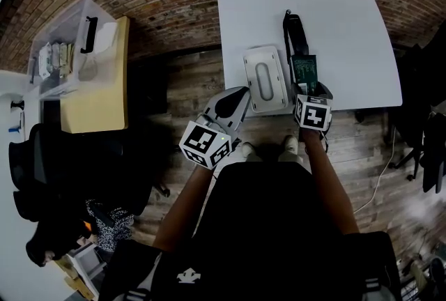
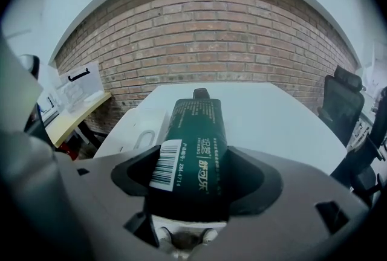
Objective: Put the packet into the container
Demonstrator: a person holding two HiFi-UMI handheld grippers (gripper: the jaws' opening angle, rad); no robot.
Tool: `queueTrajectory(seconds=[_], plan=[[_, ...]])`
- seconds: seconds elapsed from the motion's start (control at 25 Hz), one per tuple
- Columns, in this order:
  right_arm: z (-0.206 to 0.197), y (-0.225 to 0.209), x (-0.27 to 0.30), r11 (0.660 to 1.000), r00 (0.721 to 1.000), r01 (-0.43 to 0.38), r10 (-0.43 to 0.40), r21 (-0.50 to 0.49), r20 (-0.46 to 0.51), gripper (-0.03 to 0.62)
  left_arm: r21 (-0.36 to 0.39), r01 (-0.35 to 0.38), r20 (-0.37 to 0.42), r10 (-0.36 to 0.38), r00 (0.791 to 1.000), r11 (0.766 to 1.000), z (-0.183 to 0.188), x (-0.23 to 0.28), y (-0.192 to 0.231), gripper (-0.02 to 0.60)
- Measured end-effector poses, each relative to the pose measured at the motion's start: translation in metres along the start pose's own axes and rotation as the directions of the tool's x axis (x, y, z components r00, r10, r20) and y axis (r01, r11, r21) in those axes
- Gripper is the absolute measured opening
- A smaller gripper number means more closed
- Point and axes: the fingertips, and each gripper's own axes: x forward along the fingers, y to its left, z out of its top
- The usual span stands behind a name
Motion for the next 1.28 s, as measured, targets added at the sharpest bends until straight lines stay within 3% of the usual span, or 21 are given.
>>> queueTrajectory(seconds=[0.24, 0.56, 0.92, 1.28], plan=[[0.032, 0.006, -0.010, 1.000, 0.998, -0.009, 0.009, -0.005, 0.065, 0.345, 0.003, -0.023, 0.025, 0.023, 0.999, 1.000, 0.004, -0.006, 0.002, 0.006], [0.055, 0.051, -0.008, 0.996, 0.992, -0.085, 0.088, -0.039, 0.089, 0.347, -0.006, -0.106, 0.043, 0.106, 0.993, 0.994, 0.004, -0.035, 0.015, 0.006], [0.054, 0.106, -0.003, 0.983, 0.983, -0.163, 0.169, -0.079, 0.076, 0.347, -0.016, -0.201, 0.052, 0.202, 0.978, 0.979, 0.000, -0.076, 0.032, 0.006], [0.039, 0.127, 0.005, 0.981, 0.982, -0.178, 0.182, -0.076, 0.051, 0.347, -0.015, -0.240, 0.043, 0.241, 0.970, 0.971, -0.007, -0.099, 0.035, 0.006]])
